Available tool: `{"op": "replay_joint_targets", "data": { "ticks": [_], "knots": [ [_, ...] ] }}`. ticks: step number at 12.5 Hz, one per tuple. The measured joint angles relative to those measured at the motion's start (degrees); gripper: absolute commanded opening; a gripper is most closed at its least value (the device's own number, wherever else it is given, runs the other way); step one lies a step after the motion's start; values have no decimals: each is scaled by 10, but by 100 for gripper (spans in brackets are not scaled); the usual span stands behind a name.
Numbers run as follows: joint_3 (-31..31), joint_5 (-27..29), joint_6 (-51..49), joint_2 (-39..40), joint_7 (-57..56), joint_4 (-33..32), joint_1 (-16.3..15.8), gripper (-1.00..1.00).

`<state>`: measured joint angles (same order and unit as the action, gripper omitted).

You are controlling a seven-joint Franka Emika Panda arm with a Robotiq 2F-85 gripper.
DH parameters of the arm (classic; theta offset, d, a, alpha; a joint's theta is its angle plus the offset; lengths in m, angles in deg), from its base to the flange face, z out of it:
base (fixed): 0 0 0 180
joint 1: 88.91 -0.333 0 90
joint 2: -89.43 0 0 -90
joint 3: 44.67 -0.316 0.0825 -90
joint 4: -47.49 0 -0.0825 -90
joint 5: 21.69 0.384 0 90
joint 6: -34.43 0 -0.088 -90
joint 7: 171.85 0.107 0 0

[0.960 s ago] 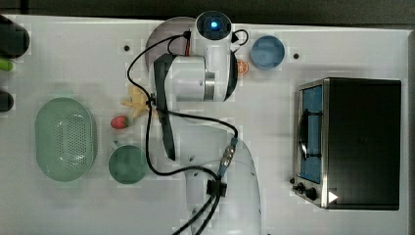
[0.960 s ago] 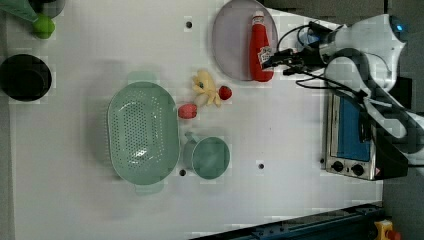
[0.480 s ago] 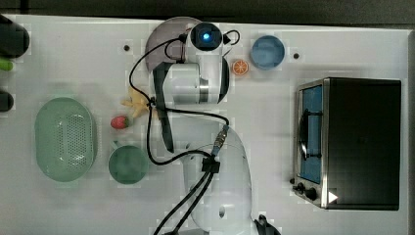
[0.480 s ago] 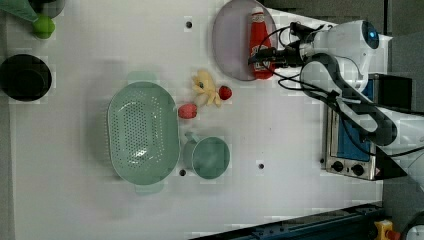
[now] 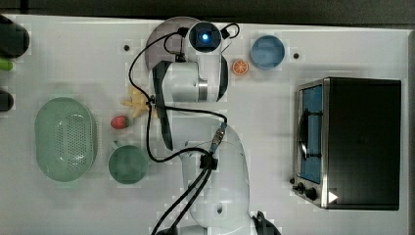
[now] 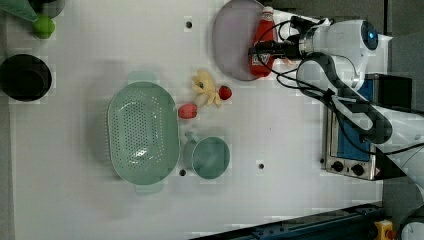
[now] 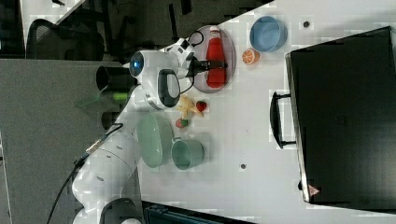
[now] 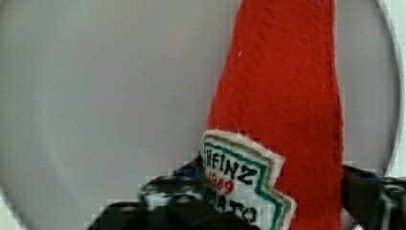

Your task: Pick ketchup from plate and place it on table.

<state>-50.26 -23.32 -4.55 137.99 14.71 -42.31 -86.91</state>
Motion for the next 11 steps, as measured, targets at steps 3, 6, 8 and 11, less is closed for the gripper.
{"op": "replay_joint_targets", "data": {
  "ticks": [3,6,8,11],
  "knots": [
    [0,3,2,-1,0,3,0,17],
    [-2,3,1,-8,0,1,0,17],
    [0,20,-24,-30,2,-5,0,17],
    [0,31,-143,-108,2,-23,9,17]
  ]
}}
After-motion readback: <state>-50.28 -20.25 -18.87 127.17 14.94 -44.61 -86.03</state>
